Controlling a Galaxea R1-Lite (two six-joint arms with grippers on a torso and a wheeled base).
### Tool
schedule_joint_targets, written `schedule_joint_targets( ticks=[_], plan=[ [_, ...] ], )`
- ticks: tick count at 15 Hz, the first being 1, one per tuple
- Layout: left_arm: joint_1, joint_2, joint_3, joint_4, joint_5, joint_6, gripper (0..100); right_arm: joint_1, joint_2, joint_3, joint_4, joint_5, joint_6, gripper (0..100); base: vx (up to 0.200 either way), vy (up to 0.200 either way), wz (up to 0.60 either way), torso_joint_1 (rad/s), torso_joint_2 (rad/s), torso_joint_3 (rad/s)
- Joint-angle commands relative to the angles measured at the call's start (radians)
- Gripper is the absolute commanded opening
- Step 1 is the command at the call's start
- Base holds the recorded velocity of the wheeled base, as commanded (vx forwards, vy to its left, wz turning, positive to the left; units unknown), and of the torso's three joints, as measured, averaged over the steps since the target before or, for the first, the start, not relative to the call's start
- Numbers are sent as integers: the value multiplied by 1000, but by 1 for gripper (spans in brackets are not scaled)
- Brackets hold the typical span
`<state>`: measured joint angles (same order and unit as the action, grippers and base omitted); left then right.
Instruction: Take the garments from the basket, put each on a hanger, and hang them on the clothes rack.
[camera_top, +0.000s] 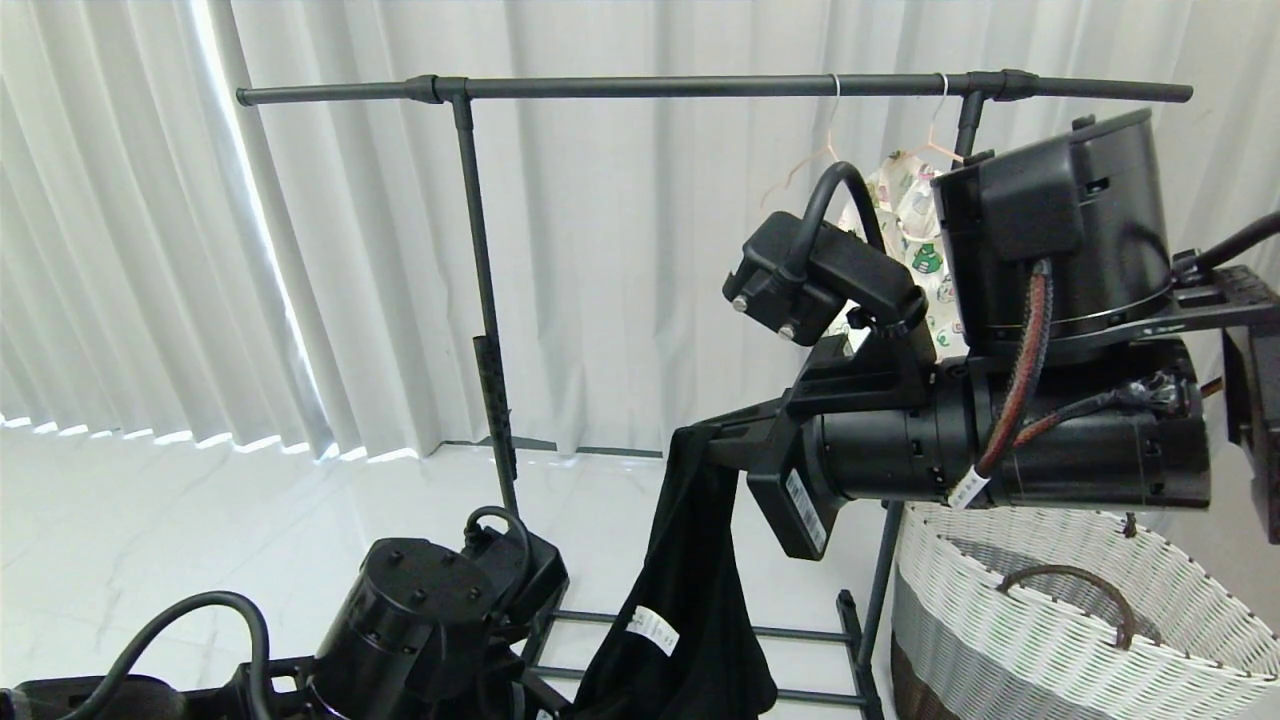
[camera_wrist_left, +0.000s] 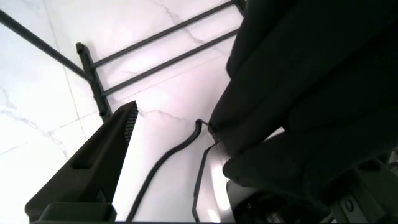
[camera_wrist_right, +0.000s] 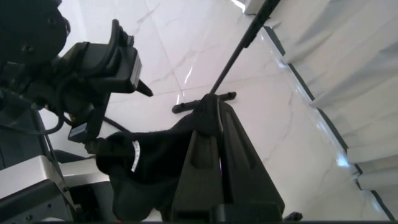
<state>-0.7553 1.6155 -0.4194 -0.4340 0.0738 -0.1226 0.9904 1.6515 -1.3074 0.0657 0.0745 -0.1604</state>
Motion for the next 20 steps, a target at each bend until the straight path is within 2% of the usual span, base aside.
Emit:
schedule_joint_targets(
  ticks=[1,3,4,6,9,12,13,14,15,16,17,18,19,20],
  plan=[
    [1,-8,2,0,0,0,100,-1,-9,0,0,1,-1,0,0,0,0,0,0,0],
    [1,-31,7,0,0,0,100,-4,-9,5,2,-1,-1,0,0,0,0,0,0,0],
    [1,-42,13,0,0,0,0,-6,-9,7,2,-9,-1,0,0,0,0,0,0,0],
    [1,-57,36,0,4,1,0,-12,-9,20,0,-33,-1,0,0,0,0,0,0,0],
    [-16,-82,68,-3,67,17,0,-56,-33,86,2,-45,1,0,0,0,0,0,0,0],
    [-6,-100,47,-69,161,149,0,-159,-114,211,8,-58,-1,0,0,0,0,0,0,0],
    [14,-103,22,-94,155,189,0,-200,-145,244,14,-58,-1,0,0,0,0,0,0,0],
    [21,-120,-35,-92,121,198,0,-233,-179,261,35,-58,4,0,0,0,0,0,0,0],
    [31,-126,-95,-58,75,201,0,-250,-211,261,72,-58,16,0,0,0,0,0,0,0],
    [36,-149,-190,72,44,202,0,-269,-242,254,118,-58,30,0,0,0,0,0,0,0],
    [36,-187,-322,261,-2,199,0,-296,-276,251,146,-56,38,0,0,0,0,0,0,0],
    [36,-203,-395,365,-42,199,0,-312,-288,246,158,-56,38,0,0,0,0,0,0,0],
    [50,-232,-630,655,-158,198,0,-361,-308,209,201,-50,38,0,0,0,0,0,0,0],
    [53,-229,-800,842,-200,198,0,-385,-311,162,227,-42,38,0,0,0,0,0,0,0]
  ],
)
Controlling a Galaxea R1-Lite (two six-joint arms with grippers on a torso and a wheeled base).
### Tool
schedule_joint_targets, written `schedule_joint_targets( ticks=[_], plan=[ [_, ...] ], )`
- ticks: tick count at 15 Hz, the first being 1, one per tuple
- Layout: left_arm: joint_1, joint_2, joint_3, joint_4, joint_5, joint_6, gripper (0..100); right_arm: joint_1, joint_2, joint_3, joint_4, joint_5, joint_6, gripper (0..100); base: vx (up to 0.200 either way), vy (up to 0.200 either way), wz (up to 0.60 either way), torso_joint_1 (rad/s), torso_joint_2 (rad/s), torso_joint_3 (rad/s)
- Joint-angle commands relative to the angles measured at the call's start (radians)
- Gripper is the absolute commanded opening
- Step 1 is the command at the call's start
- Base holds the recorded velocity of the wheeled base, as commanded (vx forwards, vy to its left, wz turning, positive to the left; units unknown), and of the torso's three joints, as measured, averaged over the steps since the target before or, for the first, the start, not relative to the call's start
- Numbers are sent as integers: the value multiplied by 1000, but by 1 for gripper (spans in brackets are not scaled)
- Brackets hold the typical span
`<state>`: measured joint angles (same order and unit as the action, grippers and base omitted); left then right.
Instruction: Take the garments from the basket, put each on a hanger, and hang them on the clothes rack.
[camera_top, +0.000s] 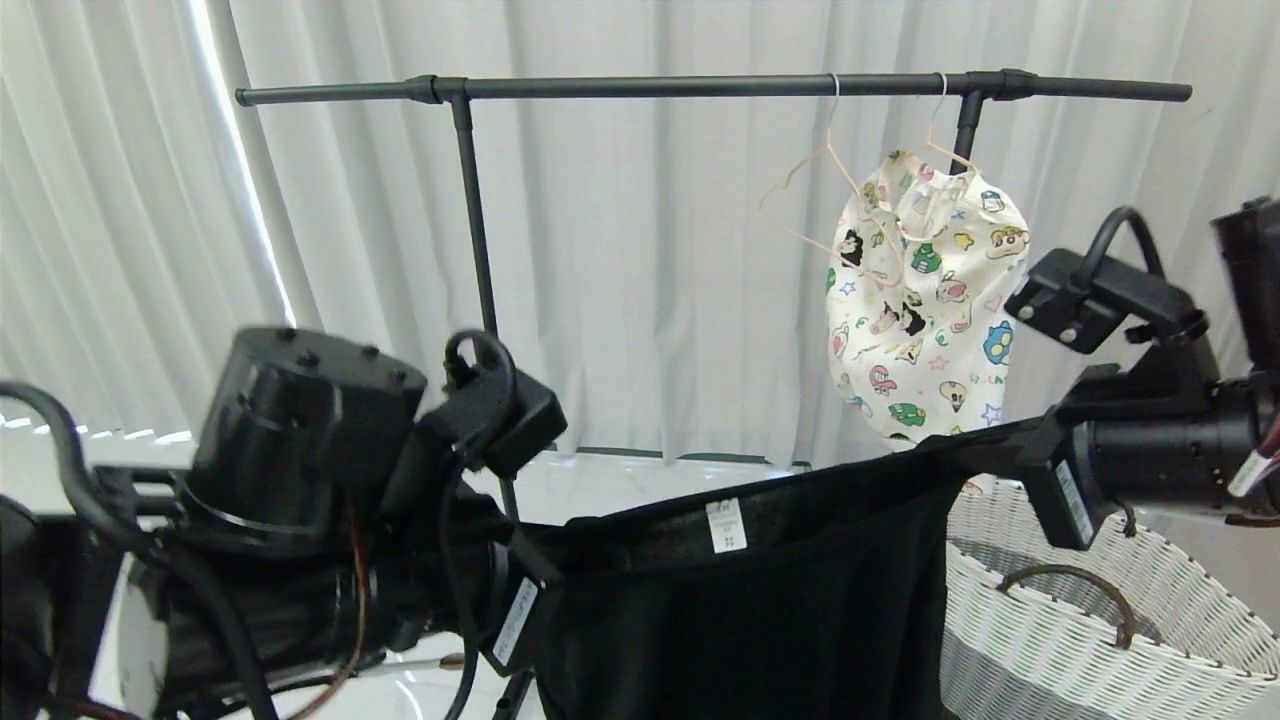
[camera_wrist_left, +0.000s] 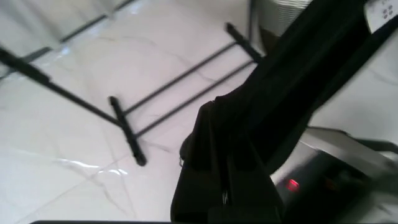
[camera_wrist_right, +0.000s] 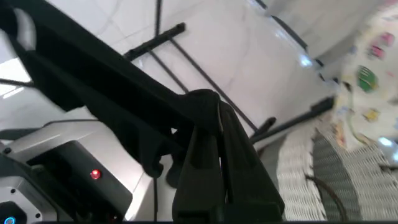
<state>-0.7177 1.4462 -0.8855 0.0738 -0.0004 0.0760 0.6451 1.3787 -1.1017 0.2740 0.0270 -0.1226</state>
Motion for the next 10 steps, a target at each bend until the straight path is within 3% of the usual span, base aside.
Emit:
schedule_joint_targets(
  ticks=[1,2,3,7,10],
  plan=[
    [15,-52,-447,446,-139,-1,0,-51,-33,-89,31,22,1,0,0,0,0,0,0,0],
    [15,-35,-553,531,-139,-1,0,-65,-17,-159,45,37,1,0,0,0,0,0,0,0],
    [15,-24,-601,537,-136,-1,0,-68,0,-228,67,40,1,0,0,0,0,0,0,0],
    [-25,-41,-609,531,-93,18,0,-68,14,-376,131,54,1,0,0,0,0,0,0,0],
    [-36,-56,-616,469,-73,65,0,-65,-21,-380,145,54,0,0,0,0,0,0,0,0]
  ],
)
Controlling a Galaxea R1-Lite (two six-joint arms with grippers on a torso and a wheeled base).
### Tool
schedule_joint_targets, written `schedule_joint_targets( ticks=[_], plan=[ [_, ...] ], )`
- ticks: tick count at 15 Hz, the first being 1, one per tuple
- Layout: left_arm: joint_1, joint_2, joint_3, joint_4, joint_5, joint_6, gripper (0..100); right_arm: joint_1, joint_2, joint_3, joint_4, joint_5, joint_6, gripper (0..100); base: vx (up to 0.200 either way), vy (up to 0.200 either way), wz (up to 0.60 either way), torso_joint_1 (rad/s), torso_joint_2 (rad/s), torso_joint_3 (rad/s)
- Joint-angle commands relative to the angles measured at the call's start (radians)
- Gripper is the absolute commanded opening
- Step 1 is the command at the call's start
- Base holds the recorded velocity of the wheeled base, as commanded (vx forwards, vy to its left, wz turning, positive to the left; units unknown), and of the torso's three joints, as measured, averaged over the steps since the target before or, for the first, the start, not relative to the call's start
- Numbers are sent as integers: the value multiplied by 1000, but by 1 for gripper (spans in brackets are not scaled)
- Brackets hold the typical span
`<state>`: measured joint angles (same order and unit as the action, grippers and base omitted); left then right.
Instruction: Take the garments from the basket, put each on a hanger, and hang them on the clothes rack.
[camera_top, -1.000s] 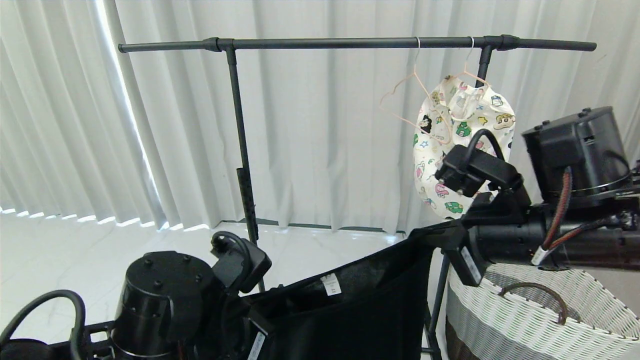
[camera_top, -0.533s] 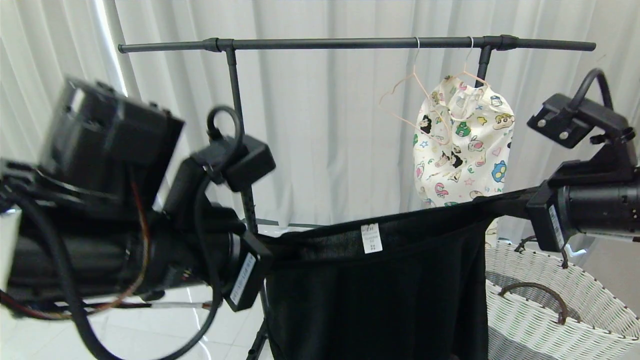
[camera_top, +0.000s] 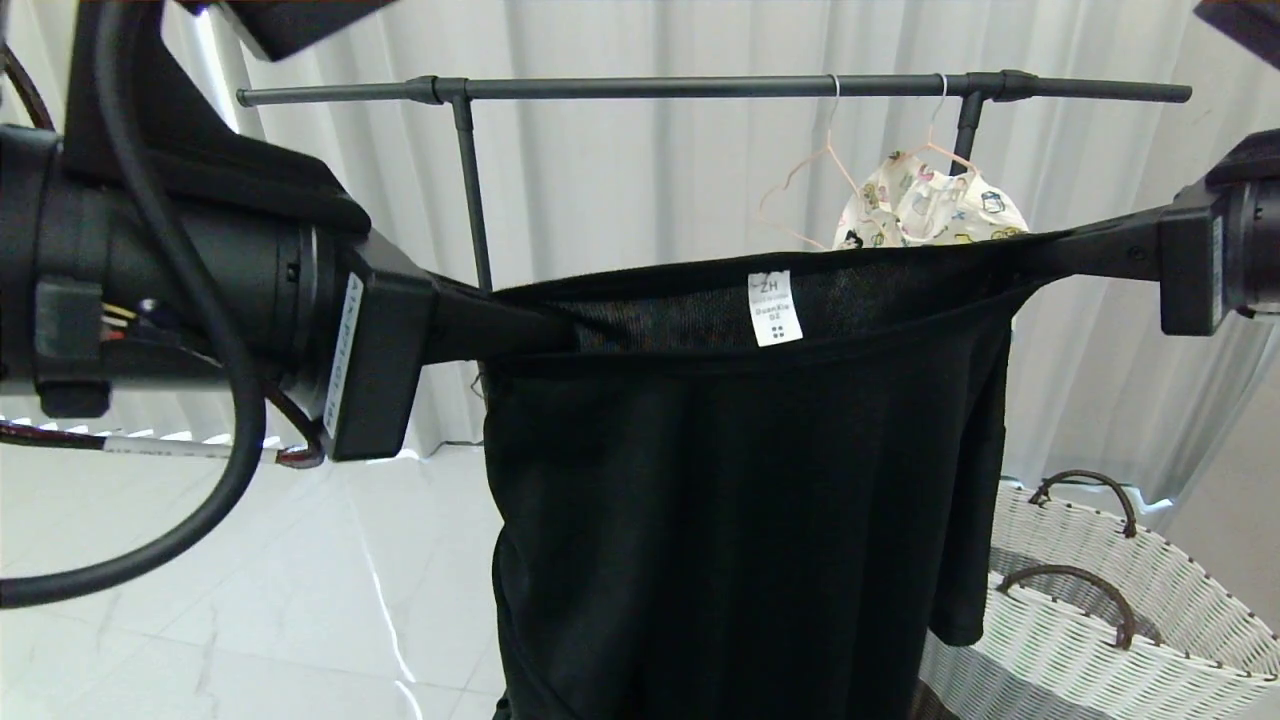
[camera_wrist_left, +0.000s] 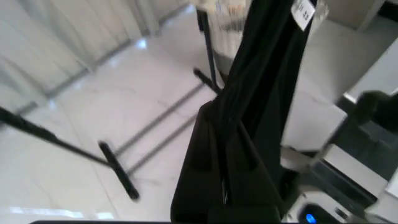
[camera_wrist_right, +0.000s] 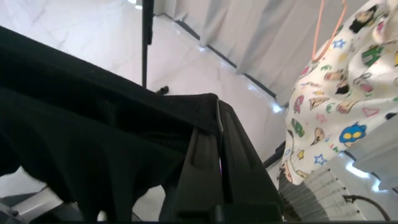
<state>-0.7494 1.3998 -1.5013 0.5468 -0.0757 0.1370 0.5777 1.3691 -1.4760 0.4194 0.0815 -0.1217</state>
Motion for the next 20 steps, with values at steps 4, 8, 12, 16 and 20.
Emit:
schedule_joint_targets(
  ticks=[4,8,12,16,20],
  plan=[
    [-18,-19,4,-38,93,36,0,4,-25,-6,-1,0,-1,0,0,0,0,0,0,0],
    [-24,-7,79,-183,94,93,0,5,-85,19,75,3,1,0,0,0,0,0,0,0],
    [-24,88,21,-246,91,116,0,122,-236,60,320,113,7,0,0,0,0,0,0,0],
    [-38,157,-50,-246,90,116,0,286,-259,59,363,110,66,0,0,0,0,0,0,0],
    [-41,120,-20,-232,90,110,0,277,-245,60,354,104,68,0,0,0,0,0,0,0]
  ],
)
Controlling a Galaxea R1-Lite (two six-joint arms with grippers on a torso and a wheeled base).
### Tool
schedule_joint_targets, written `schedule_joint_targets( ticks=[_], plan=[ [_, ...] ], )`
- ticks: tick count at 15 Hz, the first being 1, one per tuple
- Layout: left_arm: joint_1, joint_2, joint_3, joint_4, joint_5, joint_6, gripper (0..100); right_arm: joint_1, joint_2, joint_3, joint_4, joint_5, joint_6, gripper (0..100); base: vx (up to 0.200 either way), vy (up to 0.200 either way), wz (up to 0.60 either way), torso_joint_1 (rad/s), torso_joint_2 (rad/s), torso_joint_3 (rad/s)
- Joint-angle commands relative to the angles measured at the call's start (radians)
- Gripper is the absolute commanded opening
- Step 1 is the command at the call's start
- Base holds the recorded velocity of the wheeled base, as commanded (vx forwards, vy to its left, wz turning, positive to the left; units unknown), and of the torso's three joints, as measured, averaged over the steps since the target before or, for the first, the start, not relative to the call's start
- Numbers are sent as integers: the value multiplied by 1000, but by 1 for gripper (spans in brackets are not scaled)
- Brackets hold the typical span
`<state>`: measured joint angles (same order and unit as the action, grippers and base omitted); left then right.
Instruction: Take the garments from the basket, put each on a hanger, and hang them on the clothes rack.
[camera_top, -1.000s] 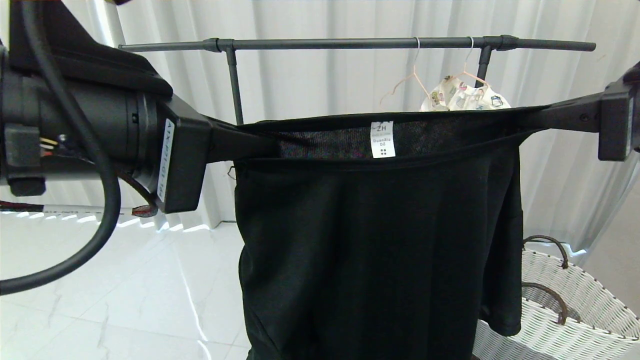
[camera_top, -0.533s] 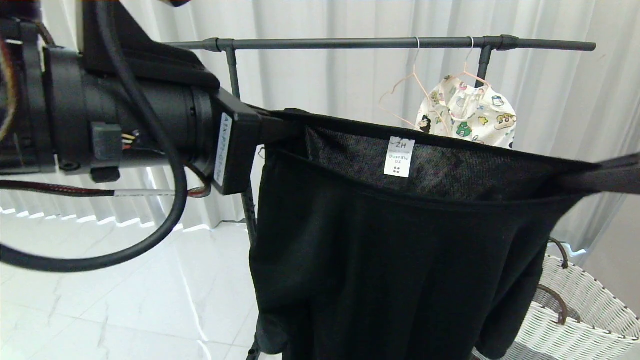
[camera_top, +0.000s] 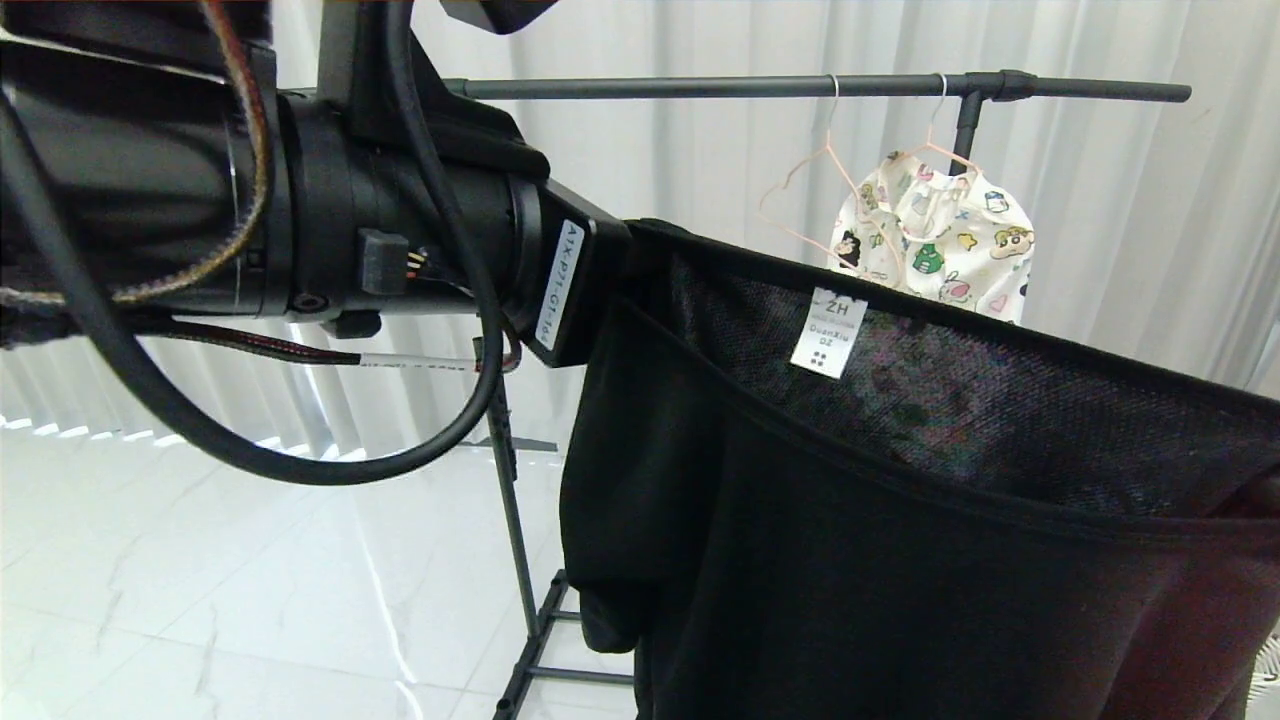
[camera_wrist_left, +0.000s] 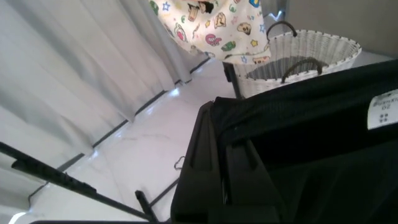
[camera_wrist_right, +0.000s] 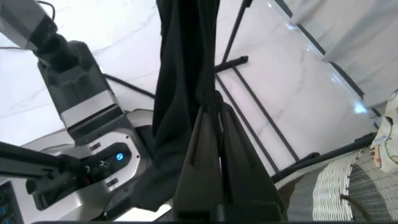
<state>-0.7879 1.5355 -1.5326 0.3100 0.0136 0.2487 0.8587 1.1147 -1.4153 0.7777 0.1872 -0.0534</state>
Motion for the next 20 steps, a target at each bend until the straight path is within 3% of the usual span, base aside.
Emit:
schedule_joint_targets(
  ticks=[1,2,4,5,6,7,10,16,18,20],
  plan=[
    [-4,-23,14,17,0,-2,0,-13,17,-1,-15,-2,0,0,0,0,0,0,0,0],
    [-24,-66,12,120,-6,-20,0,-64,54,-2,-89,1,-2,0,0,0,0,0,0,0],
    [-37,-132,-15,347,-104,-78,0,-107,132,-33,-210,1,-2,0,0,0,0,0,0,0],
    [-37,-143,-26,397,-129,-89,0,-110,149,-47,-222,1,-2,0,0,0,0,0,0,0],
    [-60,-166,-52,520,-185,-120,0,-112,197,-100,-230,5,-2,0,0,0,0,0,0,0],
    [-93,-173,-57,552,-207,-157,0,-112,224,-134,-232,5,-2,0,0,0,0,0,0,0],
    [-232,-176,-55,552,-210,-296,0,-112,277,-189,-248,6,-2,0,0,0,0,0,0,0],
    [-249,-179,-54,555,-182,-281,0,-129,246,-180,-233,0,-2,0,0,0,0,0,0,0],
    [-232,-149,-54,555,-96,-220,0,-159,209,-166,-178,0,-2,0,0,0,0,0,0,0],
    [-226,-80,-84,552,32,-218,0,-161,168,-165,-94,1,-2,0,0,0,0,0,0,0]
  ],
)
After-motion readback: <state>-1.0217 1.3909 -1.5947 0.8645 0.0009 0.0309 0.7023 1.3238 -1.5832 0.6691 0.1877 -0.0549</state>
